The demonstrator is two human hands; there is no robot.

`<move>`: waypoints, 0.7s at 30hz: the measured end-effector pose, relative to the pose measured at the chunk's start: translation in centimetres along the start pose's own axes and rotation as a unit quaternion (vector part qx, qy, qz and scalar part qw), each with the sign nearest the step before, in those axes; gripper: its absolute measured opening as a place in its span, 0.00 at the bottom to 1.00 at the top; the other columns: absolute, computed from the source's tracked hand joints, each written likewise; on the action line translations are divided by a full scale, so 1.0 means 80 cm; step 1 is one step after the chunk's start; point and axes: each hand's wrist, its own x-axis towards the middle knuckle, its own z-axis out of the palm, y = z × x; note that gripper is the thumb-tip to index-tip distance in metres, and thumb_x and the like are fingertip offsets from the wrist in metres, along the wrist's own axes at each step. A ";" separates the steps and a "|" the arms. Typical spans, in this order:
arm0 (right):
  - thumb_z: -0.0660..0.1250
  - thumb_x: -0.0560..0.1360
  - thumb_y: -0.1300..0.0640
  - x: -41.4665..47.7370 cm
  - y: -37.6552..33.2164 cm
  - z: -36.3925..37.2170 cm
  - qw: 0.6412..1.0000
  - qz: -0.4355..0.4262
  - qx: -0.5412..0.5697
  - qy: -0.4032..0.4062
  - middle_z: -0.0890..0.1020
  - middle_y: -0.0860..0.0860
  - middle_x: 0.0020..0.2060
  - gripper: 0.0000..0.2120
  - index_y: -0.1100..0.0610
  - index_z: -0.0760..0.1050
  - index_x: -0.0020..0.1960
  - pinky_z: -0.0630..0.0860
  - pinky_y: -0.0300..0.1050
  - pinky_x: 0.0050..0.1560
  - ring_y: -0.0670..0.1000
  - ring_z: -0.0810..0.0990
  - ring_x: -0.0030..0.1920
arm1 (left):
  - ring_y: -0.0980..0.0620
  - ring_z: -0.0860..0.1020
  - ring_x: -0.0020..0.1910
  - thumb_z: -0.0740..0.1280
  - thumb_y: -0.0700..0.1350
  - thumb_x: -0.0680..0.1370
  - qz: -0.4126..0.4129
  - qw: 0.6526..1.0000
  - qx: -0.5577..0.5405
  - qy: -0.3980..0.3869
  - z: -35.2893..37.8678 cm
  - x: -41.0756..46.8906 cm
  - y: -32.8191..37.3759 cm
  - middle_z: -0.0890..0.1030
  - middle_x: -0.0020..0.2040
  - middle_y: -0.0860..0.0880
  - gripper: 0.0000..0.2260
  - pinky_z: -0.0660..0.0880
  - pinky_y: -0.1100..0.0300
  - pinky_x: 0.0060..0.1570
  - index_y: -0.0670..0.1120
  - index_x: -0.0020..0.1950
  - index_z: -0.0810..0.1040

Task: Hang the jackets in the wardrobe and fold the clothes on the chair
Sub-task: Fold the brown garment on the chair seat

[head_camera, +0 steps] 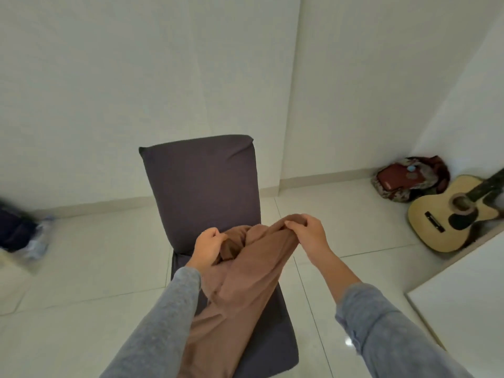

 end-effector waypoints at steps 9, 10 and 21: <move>0.64 0.75 0.62 -0.091 -0.189 -0.039 0.975 -0.195 0.103 0.019 0.74 0.50 0.36 0.11 0.53 0.66 0.37 0.70 0.41 0.40 0.49 0.73 0.40 | 0.49 0.69 0.42 0.59 0.47 0.77 -0.024 0.990 -0.099 -0.097 -0.069 -0.104 0.107 0.72 0.46 0.43 0.07 0.69 0.55 0.41 0.44 0.45 0.68; 0.64 0.76 0.62 -0.099 -0.202 -0.036 0.971 -0.215 0.103 0.012 0.73 0.49 0.36 0.12 0.53 0.65 0.37 0.68 0.40 0.39 0.48 0.72 0.39 | 0.48 0.71 0.41 0.59 0.52 0.77 -0.034 0.981 -0.130 -0.138 -0.073 -0.108 0.110 0.73 0.46 0.43 0.11 0.70 0.56 0.41 0.45 0.47 0.71; 0.60 0.78 0.64 -0.138 -0.288 -0.055 0.935 -0.288 0.200 -0.049 0.74 0.50 0.39 0.09 0.54 0.68 0.41 0.71 0.44 0.46 0.48 0.74 0.41 | 0.49 0.71 0.63 0.75 0.69 0.58 0.062 0.985 -0.024 -0.159 -0.065 -0.130 0.164 0.67 0.68 0.49 0.50 0.71 0.55 0.58 0.51 0.73 0.58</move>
